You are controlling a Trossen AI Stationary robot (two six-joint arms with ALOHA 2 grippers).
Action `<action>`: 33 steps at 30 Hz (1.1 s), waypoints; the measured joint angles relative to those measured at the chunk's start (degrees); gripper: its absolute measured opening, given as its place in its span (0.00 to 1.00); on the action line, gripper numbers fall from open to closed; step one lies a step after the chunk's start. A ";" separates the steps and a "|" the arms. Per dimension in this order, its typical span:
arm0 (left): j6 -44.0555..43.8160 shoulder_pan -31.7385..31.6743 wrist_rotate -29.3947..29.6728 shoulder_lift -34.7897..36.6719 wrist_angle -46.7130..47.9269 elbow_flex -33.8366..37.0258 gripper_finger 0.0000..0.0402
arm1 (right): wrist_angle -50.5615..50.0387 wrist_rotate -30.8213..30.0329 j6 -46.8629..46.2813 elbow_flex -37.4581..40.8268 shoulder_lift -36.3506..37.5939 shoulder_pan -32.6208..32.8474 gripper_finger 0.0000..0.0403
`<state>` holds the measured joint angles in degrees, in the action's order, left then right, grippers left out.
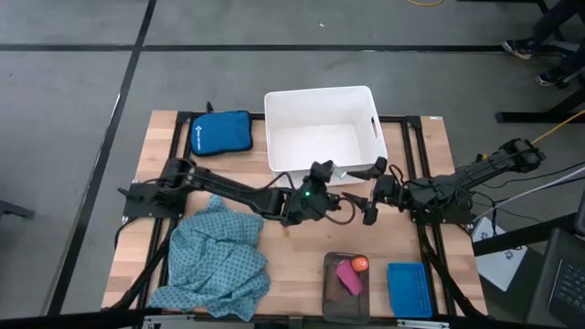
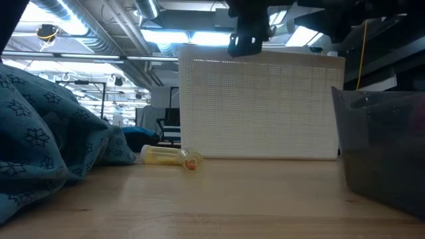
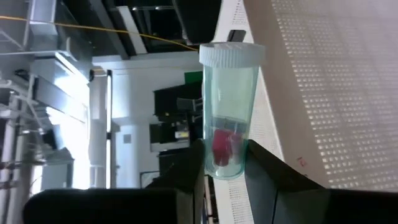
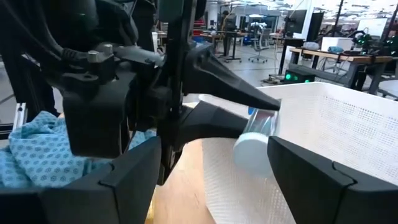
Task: Pick & place medical supplies in basket/bin
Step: Put the green pill bottle into the blue bin
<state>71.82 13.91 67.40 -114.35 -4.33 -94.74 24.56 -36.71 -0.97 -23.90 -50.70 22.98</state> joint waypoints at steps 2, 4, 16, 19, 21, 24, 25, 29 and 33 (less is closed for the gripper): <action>0.99 0.35 0.39 -0.08 -1.14 0.02 0.18 | -0.11 -0.41 0.01 0.00 0.02 0.00 0.74; 1.50 0.80 0.44 -0.08 -1.59 0.02 0.18 | -0.19 -1.56 0.21 0.00 0.02 0.00 0.74; 1.43 3.35 1.81 -0.01 -1.71 0.02 0.18 | -0.62 -3.19 0.44 0.00 0.00 0.00 0.74; 1.43 3.74 1.55 0.03 -1.76 0.02 0.18 | -0.83 -4.31 1.05 0.00 -0.02 0.00 0.74; 1.23 3.87 1.46 0.03 -1.80 0.02 0.18 | -0.83 -4.48 1.05 0.00 -0.02 0.00 0.74; 1.37 4.15 1.40 0.03 -2.00 0.02 0.18 | -0.85 -5.04 1.39 0.00 -0.02 -0.04 0.74; 1.49 4.30 1.47 0.03 -2.09 0.02 0.18 | -0.86 -5.10 1.47 0.00 -0.02 -0.04 0.74; 2.13 4.49 1.70 0.03 -2.23 -0.04 0.18 | -0.79 -4.61 1.66 0.00 -0.07 -0.04 0.74; 2.94 4.49 2.54 0.50 -2.19 -0.07 0.18 | -0.74 -4.42 1.72 0.00 -0.07 -0.04 0.74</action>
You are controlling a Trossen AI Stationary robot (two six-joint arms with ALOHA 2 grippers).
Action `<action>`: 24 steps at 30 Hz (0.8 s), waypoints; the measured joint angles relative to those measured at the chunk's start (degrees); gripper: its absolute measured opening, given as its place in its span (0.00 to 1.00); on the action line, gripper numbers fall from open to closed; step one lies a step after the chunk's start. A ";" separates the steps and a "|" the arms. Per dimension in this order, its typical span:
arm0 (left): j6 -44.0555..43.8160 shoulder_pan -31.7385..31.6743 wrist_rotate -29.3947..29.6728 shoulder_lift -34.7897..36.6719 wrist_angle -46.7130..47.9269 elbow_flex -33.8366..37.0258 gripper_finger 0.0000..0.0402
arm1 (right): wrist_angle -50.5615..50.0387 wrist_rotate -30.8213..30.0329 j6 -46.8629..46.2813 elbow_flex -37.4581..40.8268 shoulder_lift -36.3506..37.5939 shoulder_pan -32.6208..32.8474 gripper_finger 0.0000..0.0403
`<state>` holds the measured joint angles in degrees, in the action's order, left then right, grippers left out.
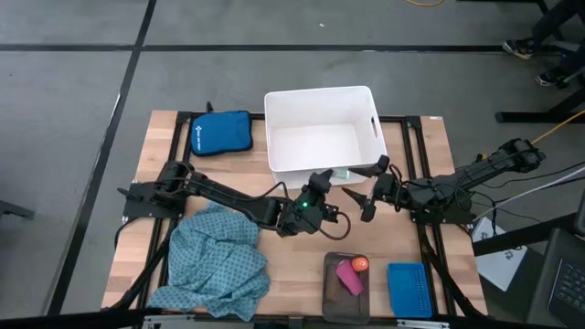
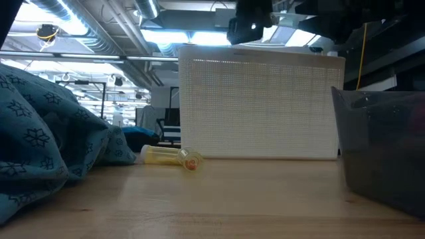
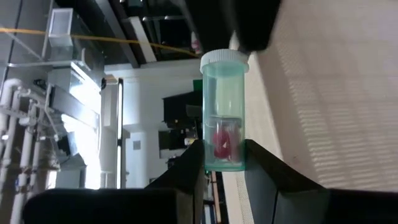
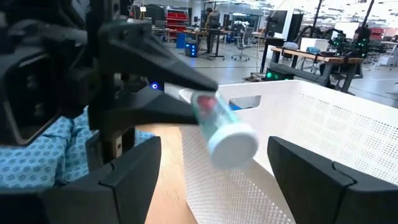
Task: Pick & place medical supplies in basket/bin
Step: Put the green pill bottle into the blue bin
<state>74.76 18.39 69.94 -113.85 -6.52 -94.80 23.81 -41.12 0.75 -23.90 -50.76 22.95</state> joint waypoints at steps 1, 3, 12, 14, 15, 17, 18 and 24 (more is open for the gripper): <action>0.00 -0.09 0.27 0.42 0.20 0.00 0.18 | 0.03 0.00 0.20 0.00 0.00 0.01 0.74; -0.12 -0.16 0.46 0.96 0.42 0.00 0.18 | 0.19 0.00 1.12 0.00 0.00 0.01 0.74; -2.87 0.23 -1.96 1.65 2.15 -0.02 0.17 | 0.42 0.00 1.44 0.00 0.02 0.02 0.74; -4.72 0.40 -3.25 1.66 3.45 -0.02 0.17 | 0.44 0.00 1.44 0.00 0.02 0.02 0.74; -5.27 0.43 -3.70 1.66 3.84 -0.02 0.17 | 0.44 0.00 1.44 0.00 0.02 0.02 0.74; -5.40 0.68 -3.92 1.65 3.83 -0.02 0.17 | 0.44 0.00 1.47 0.00 0.02 0.02 0.74; -5.40 0.74 -3.92 1.65 3.73 -0.02 0.17 | 0.44 0.00 1.47 0.00 0.02 0.02 0.74; -5.57 0.76 -4.17 1.65 3.74 -0.02 0.17 | 0.44 1.36 1.43 0.00 0.02 0.02 0.74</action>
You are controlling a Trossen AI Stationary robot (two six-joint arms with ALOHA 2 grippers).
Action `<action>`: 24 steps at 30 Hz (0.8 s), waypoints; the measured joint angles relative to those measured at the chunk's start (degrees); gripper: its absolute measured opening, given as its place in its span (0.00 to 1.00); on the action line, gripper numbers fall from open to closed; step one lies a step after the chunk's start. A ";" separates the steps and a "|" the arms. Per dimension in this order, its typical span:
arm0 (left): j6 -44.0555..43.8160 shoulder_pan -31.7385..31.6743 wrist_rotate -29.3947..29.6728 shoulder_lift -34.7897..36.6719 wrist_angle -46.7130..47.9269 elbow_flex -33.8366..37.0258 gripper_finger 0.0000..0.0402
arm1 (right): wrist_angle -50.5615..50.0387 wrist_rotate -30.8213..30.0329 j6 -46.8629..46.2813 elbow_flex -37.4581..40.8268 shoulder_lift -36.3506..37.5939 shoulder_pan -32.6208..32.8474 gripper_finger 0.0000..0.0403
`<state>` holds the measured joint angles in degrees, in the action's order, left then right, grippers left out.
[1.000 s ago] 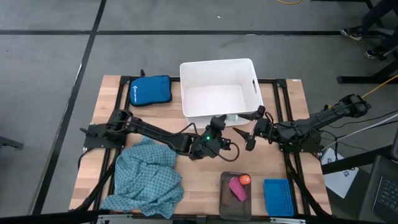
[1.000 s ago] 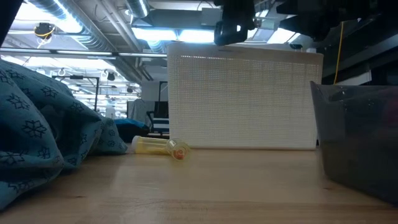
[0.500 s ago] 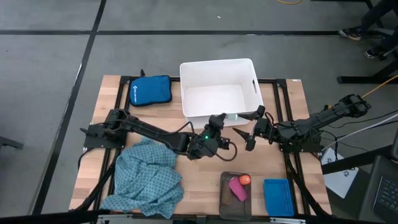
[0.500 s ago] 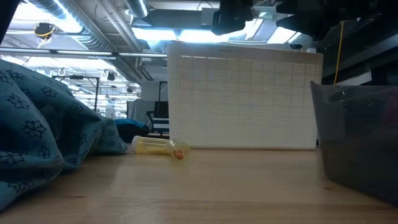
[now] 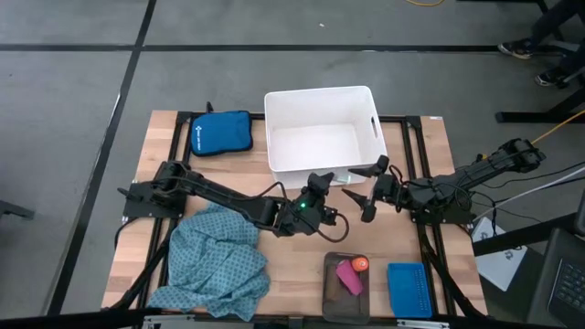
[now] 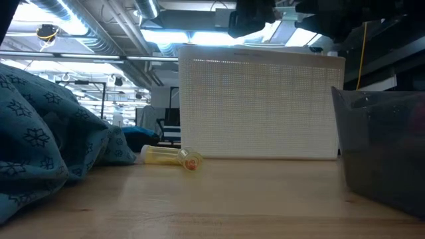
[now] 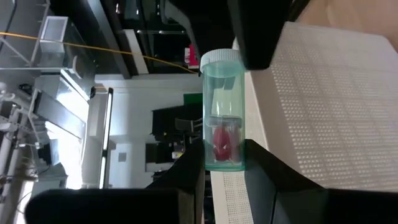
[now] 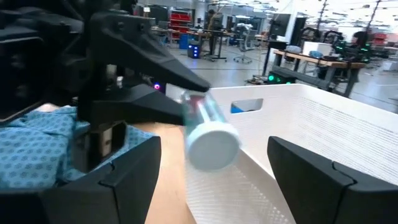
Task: Pick & place medical supplies in basket/bin
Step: Put the green pill bottle into the blue bin
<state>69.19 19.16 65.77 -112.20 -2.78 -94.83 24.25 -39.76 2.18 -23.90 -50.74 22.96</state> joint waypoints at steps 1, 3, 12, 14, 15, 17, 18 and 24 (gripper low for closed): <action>-0.02 -0.02 -0.13 0.00 0.00 0.00 0.17 | 0.00 0.52 -0.01 0.00 0.00 0.00 0.74; -0.03 -0.02 -0.51 0.00 0.06 0.00 0.17 | 0.00 0.79 -0.01 0.00 0.00 0.02 0.73; -0.63 -0.02 -1.13 -0.02 0.01 0.00 0.17 | -0.02 0.78 0.01 0.00 0.02 0.02 0.54; -0.63 0.00 -1.13 -0.02 0.03 0.00 0.17 | -0.02 0.78 0.01 0.00 0.02 0.00 0.49; -0.66 0.00 -1.13 -0.02 0.03 0.00 0.17 | -0.02 0.78 0.01 0.00 0.02 0.00 0.47; -0.63 0.00 -1.13 -0.02 0.03 0.00 0.17 | -0.02 0.78 0.01 0.00 0.02 0.00 0.43; -0.61 0.00 -1.12 -0.02 0.03 0.02 0.17 | -0.02 0.78 0.02 0.00 0.02 0.02 0.41; -0.84 0.00 -1.00 -0.04 0.03 0.02 0.17 | -0.02 0.76 0.03 0.00 0.02 0.00 0.31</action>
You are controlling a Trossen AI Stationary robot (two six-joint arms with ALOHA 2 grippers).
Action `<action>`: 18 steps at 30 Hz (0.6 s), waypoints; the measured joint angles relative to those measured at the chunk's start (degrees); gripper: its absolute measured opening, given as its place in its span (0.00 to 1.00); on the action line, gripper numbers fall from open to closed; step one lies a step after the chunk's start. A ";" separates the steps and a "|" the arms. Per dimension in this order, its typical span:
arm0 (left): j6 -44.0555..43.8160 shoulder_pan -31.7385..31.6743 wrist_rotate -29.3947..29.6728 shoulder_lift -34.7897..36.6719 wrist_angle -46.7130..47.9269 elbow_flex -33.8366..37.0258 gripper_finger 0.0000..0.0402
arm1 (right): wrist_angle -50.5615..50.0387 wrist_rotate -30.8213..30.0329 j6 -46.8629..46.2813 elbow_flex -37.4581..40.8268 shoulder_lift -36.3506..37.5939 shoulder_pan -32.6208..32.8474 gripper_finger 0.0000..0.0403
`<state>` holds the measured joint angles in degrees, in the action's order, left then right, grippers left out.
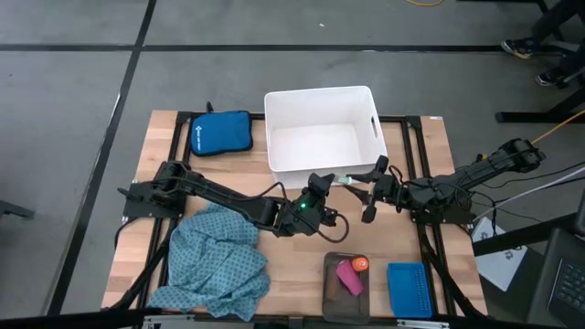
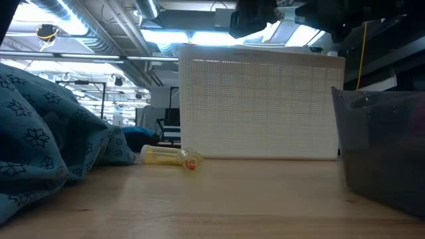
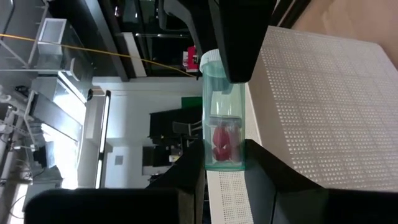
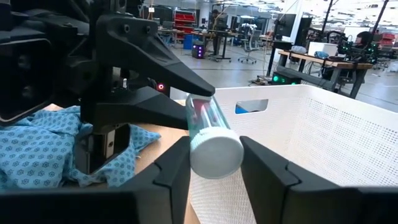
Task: Pick & place medical supplies in basket/bin
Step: Put the green pill bottle into the blue bin
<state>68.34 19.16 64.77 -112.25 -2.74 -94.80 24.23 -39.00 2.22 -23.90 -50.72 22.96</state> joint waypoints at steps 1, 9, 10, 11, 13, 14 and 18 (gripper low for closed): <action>-0.03 0.00 0.06 0.00 0.02 0.02 0.17 | 0.00 0.00 0.00 0.00 0.00 0.00 0.31; -3.77 0.27 0.34 0.42 3.94 0.03 0.28 | -0.12 0.21 0.17 0.00 0.00 0.00 0.33; -5.89 0.33 0.84 0.81 6.38 0.13 0.30 | -0.17 0.05 0.17 0.00 0.02 0.00 0.34; -8.66 0.37 0.63 1.40 8.32 0.13 0.32 | -0.14 0.03 0.17 0.00 0.02 0.02 0.33; -15.48 0.53 0.11 3.13 14.36 0.13 0.36 | -0.24 0.00 0.17 0.00 0.02 0.00 0.32; -19.19 0.69 -0.03 4.03 17.14 0.13 0.38 | -0.24 0.02 0.17 0.00 0.02 0.00 0.31; -35.55 0.97 -0.70 7.93 30.74 0.09 0.41 | -0.24 0.02 0.20 0.00 0.02 0.01 0.30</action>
<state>32.79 20.13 64.07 -104.32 27.99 -94.72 23.99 -38.98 2.42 -23.90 -50.70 22.97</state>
